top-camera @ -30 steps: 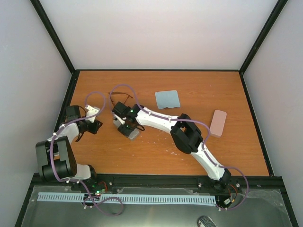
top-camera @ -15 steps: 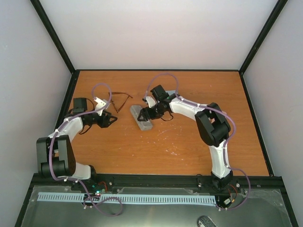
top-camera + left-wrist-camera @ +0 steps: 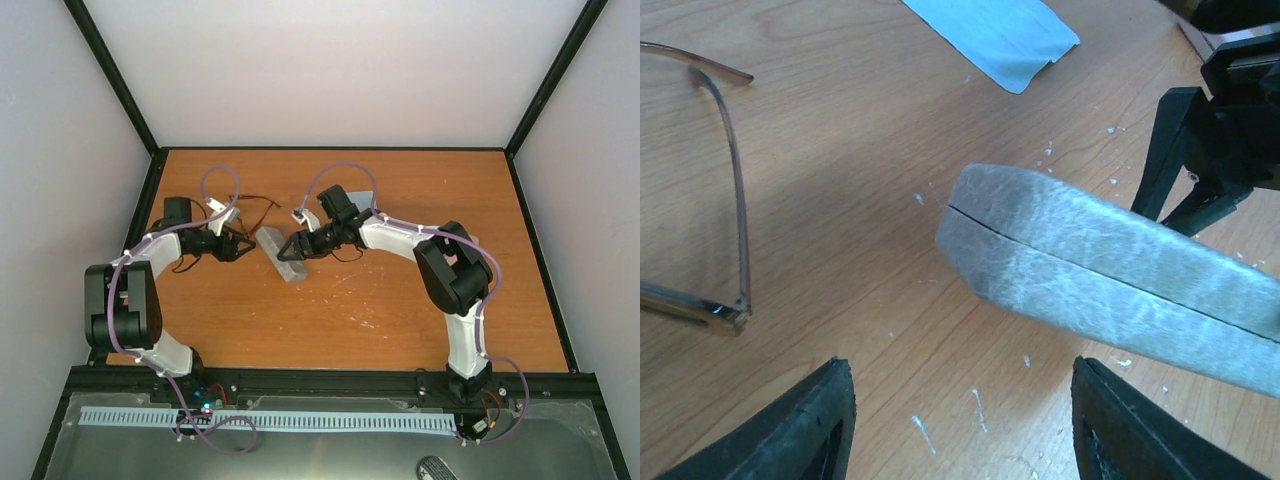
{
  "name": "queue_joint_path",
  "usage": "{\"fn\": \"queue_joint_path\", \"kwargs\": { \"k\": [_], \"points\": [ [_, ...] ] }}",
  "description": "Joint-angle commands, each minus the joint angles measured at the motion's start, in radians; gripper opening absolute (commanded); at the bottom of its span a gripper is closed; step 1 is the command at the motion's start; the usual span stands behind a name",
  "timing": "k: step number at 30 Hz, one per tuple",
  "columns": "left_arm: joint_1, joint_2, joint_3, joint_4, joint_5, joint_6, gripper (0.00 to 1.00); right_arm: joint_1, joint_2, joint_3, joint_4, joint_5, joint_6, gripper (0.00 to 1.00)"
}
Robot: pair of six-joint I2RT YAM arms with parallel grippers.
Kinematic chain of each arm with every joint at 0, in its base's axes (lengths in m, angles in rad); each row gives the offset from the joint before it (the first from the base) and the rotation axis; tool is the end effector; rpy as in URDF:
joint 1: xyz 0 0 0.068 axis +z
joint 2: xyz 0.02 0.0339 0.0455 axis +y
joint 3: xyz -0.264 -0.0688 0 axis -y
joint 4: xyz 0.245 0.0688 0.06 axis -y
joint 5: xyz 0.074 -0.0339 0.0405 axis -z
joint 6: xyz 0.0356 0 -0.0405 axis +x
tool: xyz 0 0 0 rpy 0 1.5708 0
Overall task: Organize the sunglasses
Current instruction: Open the sunglasses case at the center of the board.
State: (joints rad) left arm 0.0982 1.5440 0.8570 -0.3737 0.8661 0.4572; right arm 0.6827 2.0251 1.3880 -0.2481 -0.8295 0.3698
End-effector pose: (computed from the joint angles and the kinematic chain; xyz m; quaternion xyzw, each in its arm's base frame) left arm 0.2891 0.0012 0.1837 0.2610 0.8453 -0.3277 0.3315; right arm 0.3175 0.2920 0.1773 -0.2681 0.8303 0.4827 0.0754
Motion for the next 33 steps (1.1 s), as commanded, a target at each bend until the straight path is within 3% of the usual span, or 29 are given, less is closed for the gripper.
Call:
{"fn": "queue_joint_path", "kwargs": {
  "k": [1, 19, 26, 27, 28, 33],
  "points": [
    [-0.022, 0.024, 0.045, 0.018, 0.055, -0.027, 0.59, 0.005, -0.073, -0.016, 0.106, -0.058, 0.030, 0.32],
    [-0.028, 0.009, 0.062, -0.059, 0.234, 0.036, 0.58, 0.025, -0.052, -0.006, 0.090, 0.000, 0.008, 0.30],
    [-0.028, 0.019, 0.059, -0.048, 0.226, 0.026, 0.57, 0.027, -0.064, -0.007, 0.121, -0.033, 0.018, 0.19],
    [-0.028, 0.023, 0.060, -0.042, 0.227, 0.020, 0.57, 0.029, -0.064, -0.006, 0.121, -0.037, 0.015, 0.08],
    [-0.029, 0.029, 0.065, -0.042, 0.227, 0.019, 0.57, 0.031, -0.069, -0.008, 0.121, -0.037, 0.015, 0.03],
    [-0.057, 0.055, 0.066, -0.024, 0.171, 0.016, 0.55, 0.037, -0.076, -0.012, 0.119, -0.064, 0.000, 0.03]
  ]
}}
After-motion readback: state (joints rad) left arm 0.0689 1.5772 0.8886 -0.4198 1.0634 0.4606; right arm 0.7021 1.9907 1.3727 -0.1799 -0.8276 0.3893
